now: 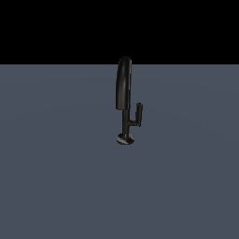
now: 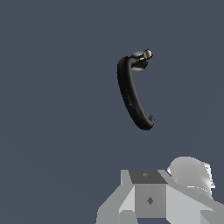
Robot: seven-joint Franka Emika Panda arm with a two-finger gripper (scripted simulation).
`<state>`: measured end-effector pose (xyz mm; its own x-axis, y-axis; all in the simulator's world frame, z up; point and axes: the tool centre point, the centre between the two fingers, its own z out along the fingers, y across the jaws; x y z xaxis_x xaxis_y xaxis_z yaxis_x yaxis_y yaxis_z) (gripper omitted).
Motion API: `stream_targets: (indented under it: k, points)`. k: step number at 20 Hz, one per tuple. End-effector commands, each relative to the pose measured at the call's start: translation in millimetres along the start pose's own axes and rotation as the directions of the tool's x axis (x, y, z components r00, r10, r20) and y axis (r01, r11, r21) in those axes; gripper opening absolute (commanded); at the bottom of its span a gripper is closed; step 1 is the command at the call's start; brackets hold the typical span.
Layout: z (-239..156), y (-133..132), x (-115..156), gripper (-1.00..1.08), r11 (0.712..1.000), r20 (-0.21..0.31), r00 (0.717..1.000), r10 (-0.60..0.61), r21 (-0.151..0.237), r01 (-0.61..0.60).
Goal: Turn on the faucet by rotating a designated handle.
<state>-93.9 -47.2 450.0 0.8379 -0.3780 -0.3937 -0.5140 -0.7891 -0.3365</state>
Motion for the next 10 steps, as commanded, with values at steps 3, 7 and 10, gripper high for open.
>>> stream_targets:
  k: [3,7,10]
  points:
    - [8,1,30,-1.0,0.995,0.073,0.994,0.076,0.063,-0.08]
    - [18,3,56,-1.0,0.981,0.143,0.98,0.14,0.115,-0.157]
    - [26,5,76,-1.0,0.964,0.2,0.962,0.185,0.151,-0.217]
